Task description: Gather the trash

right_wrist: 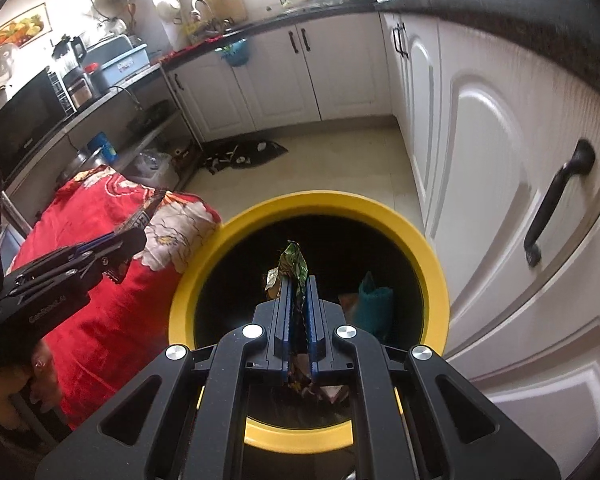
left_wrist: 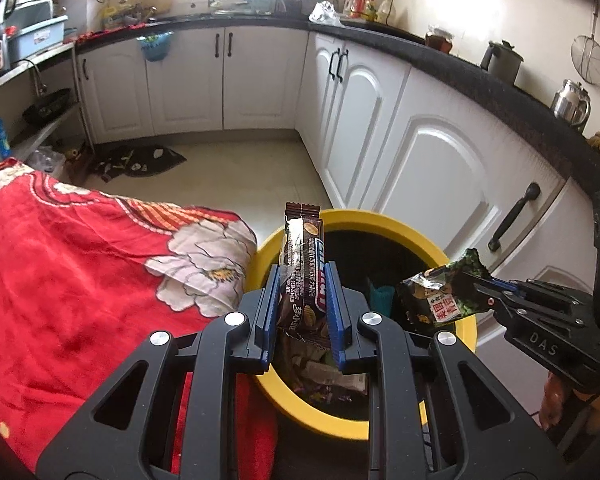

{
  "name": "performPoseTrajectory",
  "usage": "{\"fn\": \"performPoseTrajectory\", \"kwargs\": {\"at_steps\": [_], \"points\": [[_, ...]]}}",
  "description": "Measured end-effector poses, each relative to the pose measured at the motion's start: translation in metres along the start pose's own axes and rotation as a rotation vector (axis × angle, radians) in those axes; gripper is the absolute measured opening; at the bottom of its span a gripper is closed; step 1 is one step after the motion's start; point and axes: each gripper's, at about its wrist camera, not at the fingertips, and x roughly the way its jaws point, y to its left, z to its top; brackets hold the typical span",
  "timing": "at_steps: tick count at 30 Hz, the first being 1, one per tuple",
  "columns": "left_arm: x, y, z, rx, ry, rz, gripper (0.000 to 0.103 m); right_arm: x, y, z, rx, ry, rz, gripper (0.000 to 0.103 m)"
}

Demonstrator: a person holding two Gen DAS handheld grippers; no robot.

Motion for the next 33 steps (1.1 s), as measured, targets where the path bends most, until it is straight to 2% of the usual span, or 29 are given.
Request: {"fn": "performPoseTrajectory", "kwargs": {"at_steps": [9,14,18,20,23,25,27,30,33], "points": [[0.014,-0.001,-0.005,-0.003,0.048,-0.017,0.016,0.007,-0.011,-0.001,0.046,0.03,-0.015,0.01],[0.017,-0.001,-0.006,-0.002,0.065,-0.019,0.018,0.006,-0.016,0.0,0.064,0.029,-0.02,0.02],[0.018,-0.001,-0.006,-0.007,0.076,-0.019,0.032,0.005,-0.017,0.001,0.073,0.021,-0.024,0.028],[0.017,0.001,-0.006,-0.016,0.081,-0.015,0.042,0.003,-0.019,0.001,0.079,0.016,-0.027,0.032],[0.015,0.005,-0.006,-0.022,0.081,-0.008,0.048,-0.001,-0.018,0.002,0.083,0.006,-0.033,0.039],[0.012,0.008,-0.006,-0.033,0.079,-0.001,0.061,-0.004,-0.019,0.003,0.085,-0.004,-0.037,0.043],[0.009,0.011,-0.005,-0.043,0.079,0.003,0.066,-0.007,-0.019,0.004,0.084,-0.008,-0.038,0.05],[0.001,0.017,-0.005,-0.057,0.073,0.026,0.08,-0.013,-0.016,0.005,0.079,-0.023,-0.042,0.055],[-0.008,0.025,-0.005,-0.076,0.064,0.036,0.086,-0.021,-0.011,0.007,0.07,-0.043,-0.046,0.063]]}}
